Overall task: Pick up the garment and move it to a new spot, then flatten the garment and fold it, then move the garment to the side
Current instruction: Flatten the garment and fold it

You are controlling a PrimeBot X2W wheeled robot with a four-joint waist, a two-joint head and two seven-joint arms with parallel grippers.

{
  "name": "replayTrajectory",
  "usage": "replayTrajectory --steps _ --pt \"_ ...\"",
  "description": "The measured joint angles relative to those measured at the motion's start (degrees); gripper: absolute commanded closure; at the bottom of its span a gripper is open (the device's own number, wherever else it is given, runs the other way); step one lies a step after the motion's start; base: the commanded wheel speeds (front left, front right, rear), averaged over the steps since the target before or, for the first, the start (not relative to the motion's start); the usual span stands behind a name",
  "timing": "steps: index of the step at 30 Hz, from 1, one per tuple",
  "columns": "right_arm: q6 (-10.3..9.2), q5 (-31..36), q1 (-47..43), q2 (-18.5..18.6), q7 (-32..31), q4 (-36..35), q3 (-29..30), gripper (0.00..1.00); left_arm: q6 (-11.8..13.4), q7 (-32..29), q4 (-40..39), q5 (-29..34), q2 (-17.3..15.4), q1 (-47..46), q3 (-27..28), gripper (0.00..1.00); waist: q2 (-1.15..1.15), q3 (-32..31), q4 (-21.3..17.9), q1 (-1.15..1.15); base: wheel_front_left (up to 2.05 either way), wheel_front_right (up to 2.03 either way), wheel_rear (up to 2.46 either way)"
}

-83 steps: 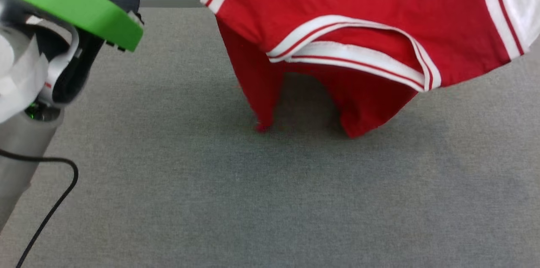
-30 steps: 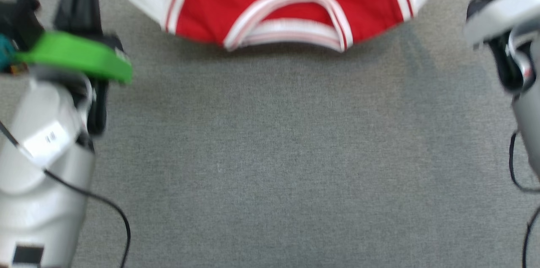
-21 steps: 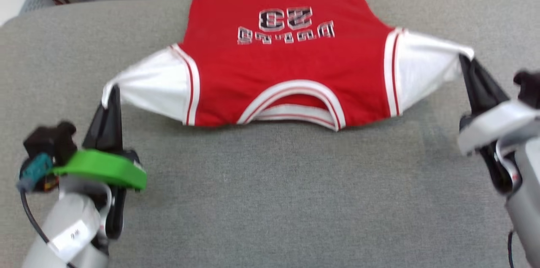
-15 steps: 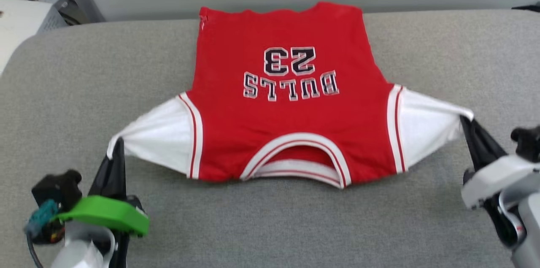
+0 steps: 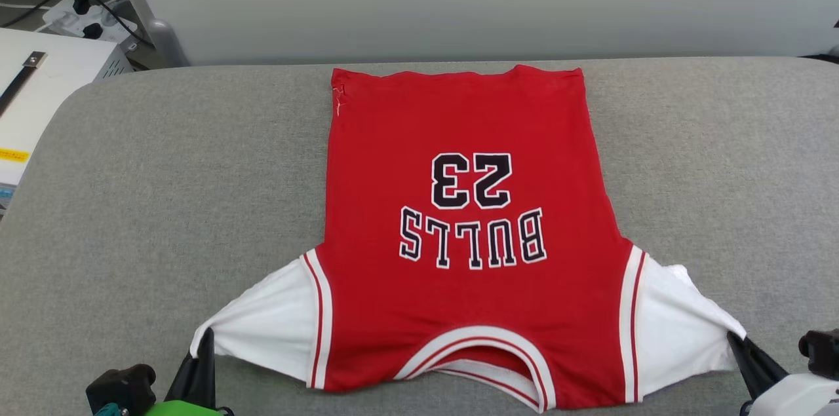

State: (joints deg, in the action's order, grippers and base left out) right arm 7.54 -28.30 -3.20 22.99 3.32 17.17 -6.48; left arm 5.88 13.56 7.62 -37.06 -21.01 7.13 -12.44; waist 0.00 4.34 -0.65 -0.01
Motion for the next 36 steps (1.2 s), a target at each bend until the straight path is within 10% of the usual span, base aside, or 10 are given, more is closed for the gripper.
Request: replayTrajectory --steps 7,9,10,27,36 --pt "0.00 0.08 -2.60 0.03 -5.48 -1.62 0.05 1.00 0.18 0.01 0.98 0.08 0.27 0.28 -0.69 1.00 0.00 0.52 0.36 0.00 0.00 0.00 0.00" --pt "0.00 0.55 -2.52 0.02 -6.60 -2.16 0.02 0.50 0.19 0.02 1.00 0.37 0.34 0.10 -1.05 1.00 0.00 0.78 0.37 0.00 0.00 0.00 0.00" --pt "0.00 0.90 -2.46 0.10 -7.10 -2.66 -0.22 0.00 0.19 0.02 0.99 0.51 0.38 0.04 -1.29 1.00 0.00 0.92 0.36 0.00 0.00 0.00 0.00" --pt "0.00 5.04 23.22 4.38 -10.21 -16.01 7.77 0.00 1.08 0.59 -6.03 6.33 2.01 -6.87 -4.31 1.00 0.00 7.70 2.84 0.00 0.00 0.00 0.00" --pt "0.00 1.20 49.71 9.27 -28.44 -6.91 -0.83 0.00 0.80 1.02 -9.32 9.04 3.44 -12.21 -5.80 1.00 0.00 14.79 6.10 0.01 0.00 0.00 0.00"
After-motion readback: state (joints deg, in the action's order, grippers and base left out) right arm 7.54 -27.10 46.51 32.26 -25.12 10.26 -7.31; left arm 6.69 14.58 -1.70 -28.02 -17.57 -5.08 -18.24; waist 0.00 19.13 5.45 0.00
